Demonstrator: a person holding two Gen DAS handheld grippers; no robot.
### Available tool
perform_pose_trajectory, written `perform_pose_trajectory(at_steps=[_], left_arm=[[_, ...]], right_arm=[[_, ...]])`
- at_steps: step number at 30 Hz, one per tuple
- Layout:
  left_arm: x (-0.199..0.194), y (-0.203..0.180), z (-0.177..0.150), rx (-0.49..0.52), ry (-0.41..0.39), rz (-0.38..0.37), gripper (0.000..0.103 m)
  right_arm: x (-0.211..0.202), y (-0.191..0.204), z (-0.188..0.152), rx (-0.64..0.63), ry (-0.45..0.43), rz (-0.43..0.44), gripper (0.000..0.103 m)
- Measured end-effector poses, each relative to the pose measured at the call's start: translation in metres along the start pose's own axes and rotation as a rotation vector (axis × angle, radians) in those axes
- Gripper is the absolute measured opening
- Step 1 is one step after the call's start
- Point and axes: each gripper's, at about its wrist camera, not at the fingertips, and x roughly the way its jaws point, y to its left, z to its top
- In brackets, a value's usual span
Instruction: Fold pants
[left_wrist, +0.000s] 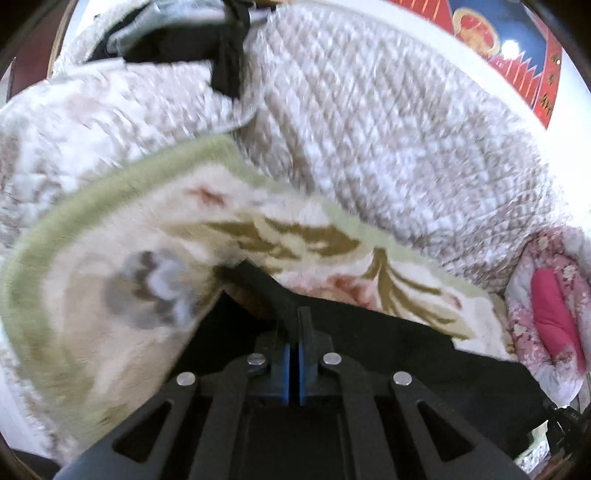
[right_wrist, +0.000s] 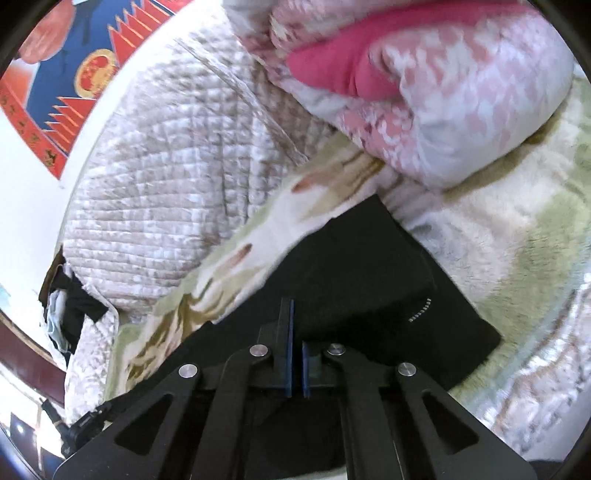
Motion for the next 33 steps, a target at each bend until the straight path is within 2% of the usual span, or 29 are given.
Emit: perform_pose_trajectory(at_steps=[2, 3, 4, 6, 8, 15, 20, 25, 27, 29, 31, 33], left_arm=[[-0.012, 0.007, -0.008, 0.018, -0.01, 0.019, 0.004], [-0.01, 0.012, -0.015, 0.024, 0.014, 0.034, 0.004], [-0.003, 0.018, -0.025, 0.022, 0.062, 0.045, 0.004], [0.013, 0.03, -0.042, -0.006, 0.155, 0.064, 0.004], [0.02, 0.039, -0.049, -0.04, 0.199, 0.069, 0.004], [0.001, 0.024, -0.044, 0.032, 0.116, 0.068, 0.004], [0.016, 0.031, -0.053, 0.031, 0.187, 0.109, 0.004], [0.014, 0.028, -0.055, 0.05, 0.183, 0.114, 0.005], [0.01, 0.03, -0.054, 0.042, 0.178, 0.126, 0.007], [0.0, 0.032, -0.051, 0.044, 0.141, 0.157, 0.009], [-0.009, 0.034, -0.047, 0.031, 0.113, 0.191, 0.009], [-0.015, 0.038, -0.041, 0.017, 0.076, 0.241, 0.009]], right_arm=[[-0.004, -0.007, -0.006, -0.003, 0.01, -0.052, 0.002], [-0.002, -0.015, -0.01, 0.008, 0.03, -0.088, 0.002], [0.004, -0.028, -0.014, 0.034, 0.066, -0.121, 0.002], [0.011, -0.041, -0.02, 0.087, 0.119, -0.131, 0.002], [0.01, -0.038, -0.021, 0.069, 0.11, -0.133, 0.002], [0.009, -0.04, -0.022, 0.057, 0.112, -0.143, 0.002], [0.009, -0.043, -0.024, 0.061, 0.119, -0.159, 0.002], [0.006, -0.044, -0.028, 0.074, 0.127, -0.174, 0.003], [-0.004, -0.039, -0.027, 0.061, 0.095, -0.209, 0.008], [-0.019, -0.033, -0.026, 0.037, 0.035, -0.255, 0.018], [-0.037, -0.027, -0.024, 0.007, -0.056, -0.3, 0.018], [-0.044, -0.02, -0.02, -0.03, -0.108, -0.325, 0.021]])
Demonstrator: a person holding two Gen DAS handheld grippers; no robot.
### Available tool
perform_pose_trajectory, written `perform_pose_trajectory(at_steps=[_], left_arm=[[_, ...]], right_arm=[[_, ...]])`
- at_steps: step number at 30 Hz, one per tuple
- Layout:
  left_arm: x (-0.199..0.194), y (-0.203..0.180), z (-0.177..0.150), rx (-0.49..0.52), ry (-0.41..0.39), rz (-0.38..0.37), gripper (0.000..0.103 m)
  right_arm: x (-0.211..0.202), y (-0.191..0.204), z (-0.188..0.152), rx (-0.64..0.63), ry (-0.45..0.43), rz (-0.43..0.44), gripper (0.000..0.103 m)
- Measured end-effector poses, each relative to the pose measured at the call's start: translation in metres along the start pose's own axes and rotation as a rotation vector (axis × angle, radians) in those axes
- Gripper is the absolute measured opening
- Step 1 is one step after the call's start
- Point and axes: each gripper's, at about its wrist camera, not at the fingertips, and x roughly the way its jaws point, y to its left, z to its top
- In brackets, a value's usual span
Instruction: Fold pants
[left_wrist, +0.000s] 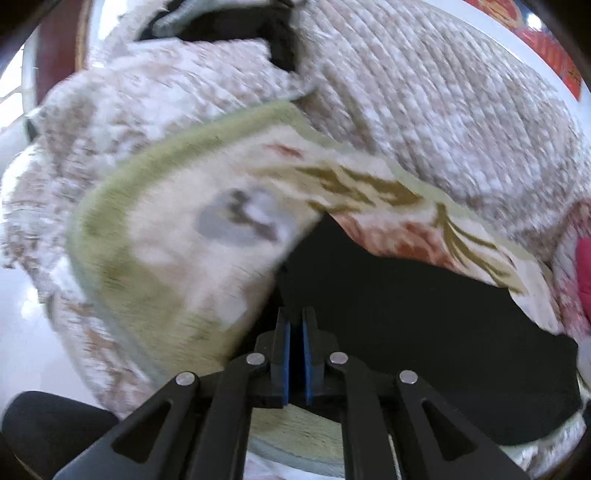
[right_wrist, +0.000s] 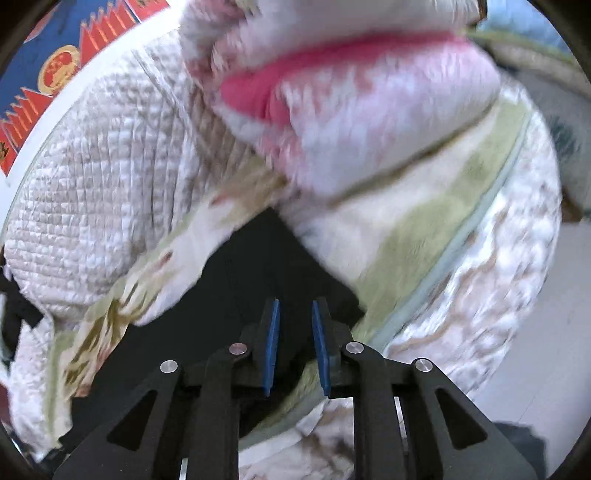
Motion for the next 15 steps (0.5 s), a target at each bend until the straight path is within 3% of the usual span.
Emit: perform_pose_trajectory(at_steps=[2, 5, 7, 9, 10, 15], left_arm=[[-0.006, 0.002, 0.005, -0.012, -0.034, 0.035, 0.009], [-0.01, -0.006, 0.011, 0.004, -0.049, -0.004, 0.009], [-0.009, -0.018, 0.011, 0.028, -0.035, -0.067, 0.009], [-0.005, -0.034, 0.007, 0.068, -0.007, -0.128, 0.009], [-0.003, -0.041, 0.005, 0.087, 0.013, -0.151, 0.009], [0.01, -0.068, -0.002, 0.161, 0.086, -0.219, 0.009]], right_arm=[[0.001, 0.012, 0.003, -0.071, -0.015, 0.024, 0.026], [0.017, 0.028, -0.004, -0.147, 0.057, 0.099, 0.026], [0.036, 0.033, -0.016, -0.191, 0.135, 0.034, 0.026], [0.05, 0.022, -0.024, -0.143, 0.196, -0.003, 0.019], [0.05, 0.016, -0.024, -0.111, 0.191, -0.018, 0.008], [0.035, 0.035, -0.006, -0.198, 0.076, 0.007, 0.006]])
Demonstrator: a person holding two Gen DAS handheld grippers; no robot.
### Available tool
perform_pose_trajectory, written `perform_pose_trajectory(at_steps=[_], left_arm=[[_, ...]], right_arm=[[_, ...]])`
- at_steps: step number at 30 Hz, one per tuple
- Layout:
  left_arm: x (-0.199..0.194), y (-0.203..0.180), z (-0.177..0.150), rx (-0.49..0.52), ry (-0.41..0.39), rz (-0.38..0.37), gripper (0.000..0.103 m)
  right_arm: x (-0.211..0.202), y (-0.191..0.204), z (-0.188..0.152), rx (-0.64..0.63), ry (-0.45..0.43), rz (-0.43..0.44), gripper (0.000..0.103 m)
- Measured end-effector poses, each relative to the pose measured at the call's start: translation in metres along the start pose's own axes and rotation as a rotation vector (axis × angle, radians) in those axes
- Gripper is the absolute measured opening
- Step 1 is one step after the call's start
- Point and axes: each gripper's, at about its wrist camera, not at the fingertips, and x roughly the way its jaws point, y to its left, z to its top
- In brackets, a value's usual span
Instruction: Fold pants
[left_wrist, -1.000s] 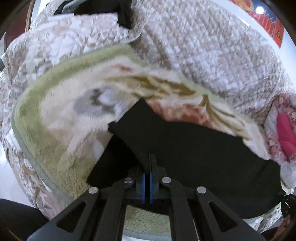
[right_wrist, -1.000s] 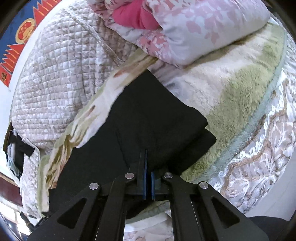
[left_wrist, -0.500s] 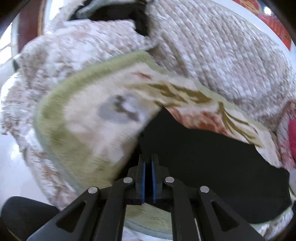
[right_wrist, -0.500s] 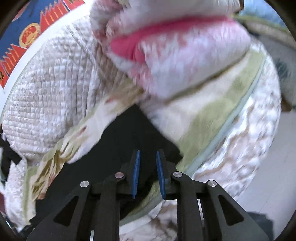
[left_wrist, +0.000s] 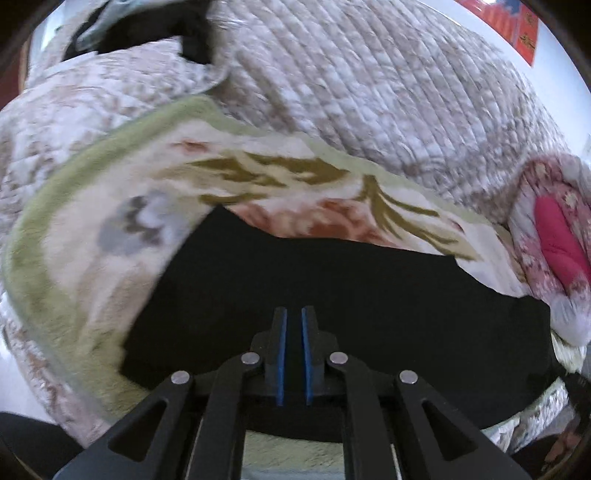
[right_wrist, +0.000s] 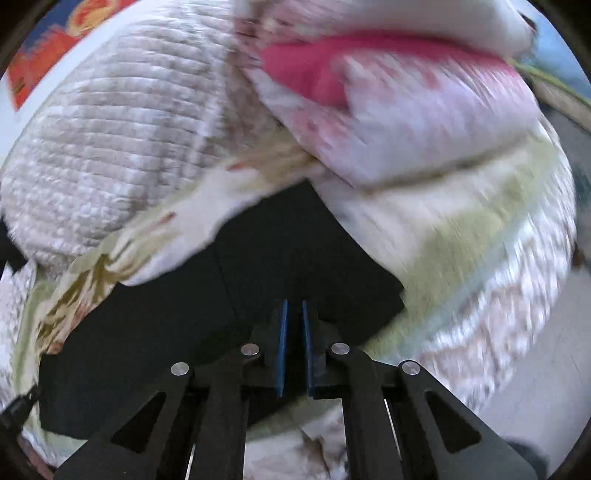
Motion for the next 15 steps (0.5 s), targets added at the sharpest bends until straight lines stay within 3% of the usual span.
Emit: perform_pose_trajectory(at_steps=[3, 8, 11, 13, 15], left_arm=[[0.009, -0.013, 0.011, 0.03, 0.009, -0.032, 0.009], [0.041, -0.032, 0.024, 0.104, 0.056, -0.102, 0.015], [0.065, -0.022, 0.017, 0.106, 0.11, 0.001, 0.015], [0.065, -0.01, 0.016, 0.077, 0.102, 0.004, 0.015], [0.056, -0.002, 0.018, 0.056, 0.087, 0.033, 0.015]], right_arm=[[0.02, 0.012, 0.019, -0.043, 0.023, 0.069, 0.006], [0.068, 0.012, 0.029, -0.065, 0.081, 0.021, 0.007], [0.061, 0.013, 0.027, -0.072, 0.03, 0.007, 0.008], [0.05, 0.019, 0.025, -0.108, -0.027, 0.002, 0.009], [0.044, 0.034, 0.021, -0.155, -0.046, 0.099, 0.01]])
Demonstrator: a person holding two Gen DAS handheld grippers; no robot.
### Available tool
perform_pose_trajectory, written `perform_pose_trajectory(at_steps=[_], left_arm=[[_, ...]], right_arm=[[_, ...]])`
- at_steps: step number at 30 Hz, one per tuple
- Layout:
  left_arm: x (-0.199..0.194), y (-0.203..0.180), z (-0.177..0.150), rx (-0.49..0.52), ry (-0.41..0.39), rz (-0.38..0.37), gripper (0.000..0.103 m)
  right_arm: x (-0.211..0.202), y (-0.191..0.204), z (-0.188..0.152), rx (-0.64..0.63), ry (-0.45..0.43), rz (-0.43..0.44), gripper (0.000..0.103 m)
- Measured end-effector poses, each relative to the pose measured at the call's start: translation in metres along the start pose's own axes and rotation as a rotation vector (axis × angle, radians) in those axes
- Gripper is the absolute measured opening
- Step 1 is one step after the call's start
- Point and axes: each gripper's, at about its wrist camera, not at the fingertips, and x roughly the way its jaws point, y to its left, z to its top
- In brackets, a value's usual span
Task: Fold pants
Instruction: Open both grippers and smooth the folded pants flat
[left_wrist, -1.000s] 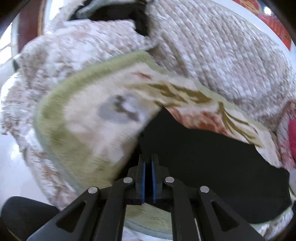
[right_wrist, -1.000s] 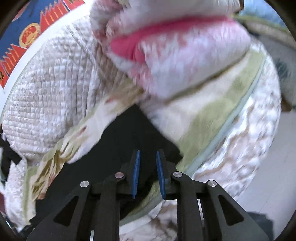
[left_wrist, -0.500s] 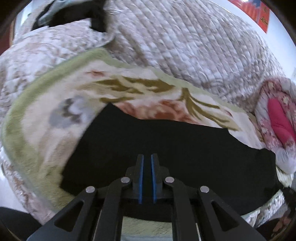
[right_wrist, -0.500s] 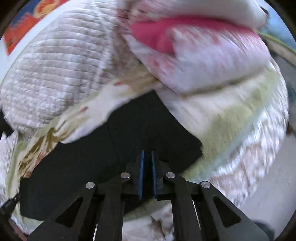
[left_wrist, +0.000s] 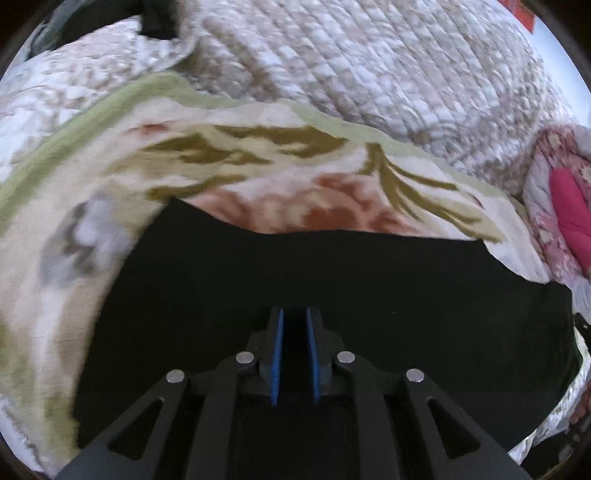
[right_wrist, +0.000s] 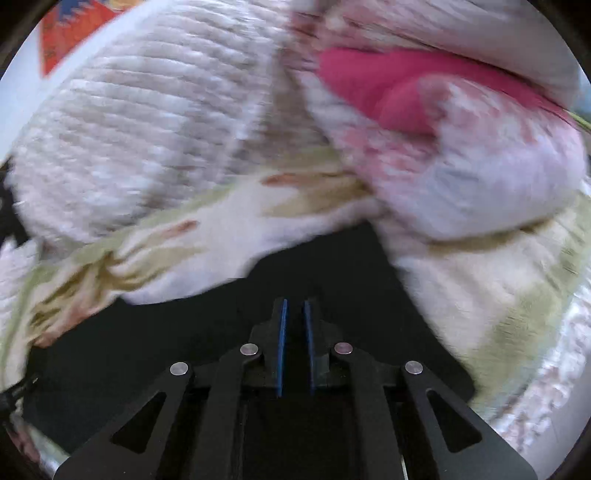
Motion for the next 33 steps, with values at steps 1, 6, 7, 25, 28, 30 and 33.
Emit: perform_pose_trajectory(at_steps=[1, 6, 7, 25, 28, 30, 33], left_arm=[[-0.006, 0.004, -0.001, -0.016, -0.016, -0.004, 0.015], [-0.031, 0.0, -0.018, -0.008, -0.048, -0.079, 0.015], [-0.033, -0.006, -0.025, 0.02, -0.048, -0.091, 0.015], [0.002, -0.038, -0.003, 0.1, -0.008, -0.06, 0.031], [0.006, -0.035, -0.009, 0.099, -0.017, -0.049, 0.035], [0.003, -0.037, -0.01, 0.11, -0.021, -0.037, 0.036], [-0.007, -0.039, -0.015, 0.113, -0.033, -0.049, 0.035]], right_arm=[[0.002, 0.007, -0.001, -0.022, 0.001, 0.025, 0.014], [0.018, 0.06, -0.027, -0.188, 0.093, 0.168, 0.017], [0.021, 0.068, -0.032, -0.217, 0.111, 0.182, 0.017], [0.037, 0.059, -0.024, -0.172, 0.117, 0.024, 0.03], [0.041, 0.039, -0.022, -0.08, 0.148, 0.035, 0.03], [0.038, 0.042, -0.022, -0.094, 0.139, 0.032, 0.03], [0.031, 0.06, -0.027, -0.169, 0.122, 0.066, 0.03]])
